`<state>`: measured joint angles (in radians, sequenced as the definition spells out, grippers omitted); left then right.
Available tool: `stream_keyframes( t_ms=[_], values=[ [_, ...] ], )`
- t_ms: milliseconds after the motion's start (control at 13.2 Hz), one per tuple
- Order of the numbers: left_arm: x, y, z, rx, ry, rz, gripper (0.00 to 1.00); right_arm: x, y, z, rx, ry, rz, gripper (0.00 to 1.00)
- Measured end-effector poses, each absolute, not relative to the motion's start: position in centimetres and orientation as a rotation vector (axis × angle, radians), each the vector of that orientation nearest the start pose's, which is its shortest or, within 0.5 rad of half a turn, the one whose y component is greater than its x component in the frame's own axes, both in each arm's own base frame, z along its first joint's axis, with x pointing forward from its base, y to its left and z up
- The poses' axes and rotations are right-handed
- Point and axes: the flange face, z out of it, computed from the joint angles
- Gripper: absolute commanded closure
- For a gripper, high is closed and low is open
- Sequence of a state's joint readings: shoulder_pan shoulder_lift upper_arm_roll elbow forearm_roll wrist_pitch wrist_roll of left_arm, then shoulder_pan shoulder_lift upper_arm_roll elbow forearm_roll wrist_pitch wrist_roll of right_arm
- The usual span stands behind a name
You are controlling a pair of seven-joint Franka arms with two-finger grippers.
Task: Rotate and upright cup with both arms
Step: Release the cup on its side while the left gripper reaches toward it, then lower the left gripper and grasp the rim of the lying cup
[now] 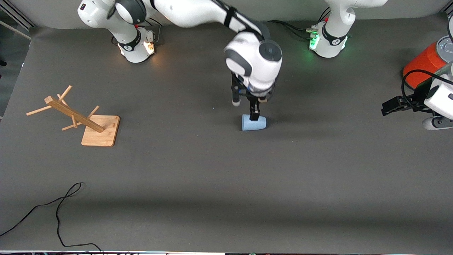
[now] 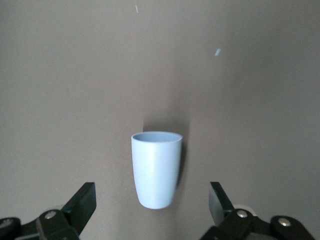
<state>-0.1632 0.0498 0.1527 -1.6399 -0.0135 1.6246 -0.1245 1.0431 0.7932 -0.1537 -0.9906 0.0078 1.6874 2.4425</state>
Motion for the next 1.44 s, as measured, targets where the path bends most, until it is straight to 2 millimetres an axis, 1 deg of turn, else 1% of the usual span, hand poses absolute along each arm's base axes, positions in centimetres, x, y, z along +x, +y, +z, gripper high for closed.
stream_keyframes(
  t_ms=[76, 151, 227, 302, 453, 604, 680, 756, 831, 907, 1058, 1133, 1284, 1360, 1436],
  values=[
    [57.0, -0.9, 56.9, -3.136, -0.181, 0.102, 0.00, 44.6, 59.0, 42.4, -2.408, 2.165, -0.150, 0.00],
    [57.0, -0.9, 56.9, -3.136, -0.180, 0.102, 0.00, 45.6, 56.2, 46.1, -2.481, 2.120, -0.116, 0.00],
    [57.0, -0.9, 56.9, -3.136, -0.180, 0.102, 0.00, 47.1, 52.6, 49.6, -2.558, 2.067, -0.077, 0.00],
    [57.0, -0.9, 56.9, -3.136, -0.180, 0.102, 0.00, 49.0, 48.5, 52.6, -2.627, 2.005, -0.035, 0.00],
    [57.0, -1.0, 56.9, -3.137, -0.179, 0.102, 0.00, 52.5, 40.1, 56.8, -2.746, 1.857, 0.053, 0.00],
    [57.0, -1.6, 56.9, -3.139, -0.163, 0.102, 0.00, 54.9, 32.9, 59.4, -2.835, 1.689, 0.116, 0.00],
    [56.9, -2.6, 56.9, -3.141, -0.145, 0.101, 0.00, 55.6, 29.7, 60.5, -2.870, 1.608, 0.131, 0.00],
    [56.9, -4.3, 57.0, -3.143, -0.142, 0.098, 0.00, 56.2, 26.7, 61.5, -2.909, 1.511, 0.145, 0.00],
    [56.7, -6.7, 57.2, -3.142, -0.168, 0.093, 0.00, 56.7, 23.6, 62.4, -2.942, 1.413, 0.154, 0.00],
    [56.6, -9.8, 57.4, -3.139, -0.213, 0.084, 0.00, 57.2, 20.2, 63.3, -2.964, 1.322, 0.165, 0.00],
    [56.3, -17.0, 57.7, -3.132, -0.339, 0.067, 0.00, 57.7, 13.0, 64.4, -2.987, 1.162, 0.173, 0.00],
    [56.3, -20.7, 57.4, -3.124, -0.419, 0.066, 0.00, 57.7, 9.5, 64.7, -2.990, 1.084, 0.157, 0.00],
    [56.6, -27.4, 55.5, -3.073, -0.540, 0.056, 0.00, 57.4, 3.3, 64.4, -3.002, 0.911, 0.109, 0.00],
    [56.8, -30.7, 54.2, -3.043, -0.565, 0.035, 0.00, 57.2, 0.9, 64.0, -3.011, 0.825, 0.084, 0.00],
    [56.8, -33.9, 52.9, -3.022, -0.582, 0.017, 0.00, 56.9, -1.0, 63.5, -3.019, 0.748, 0.065, 0.00]
  ],
)
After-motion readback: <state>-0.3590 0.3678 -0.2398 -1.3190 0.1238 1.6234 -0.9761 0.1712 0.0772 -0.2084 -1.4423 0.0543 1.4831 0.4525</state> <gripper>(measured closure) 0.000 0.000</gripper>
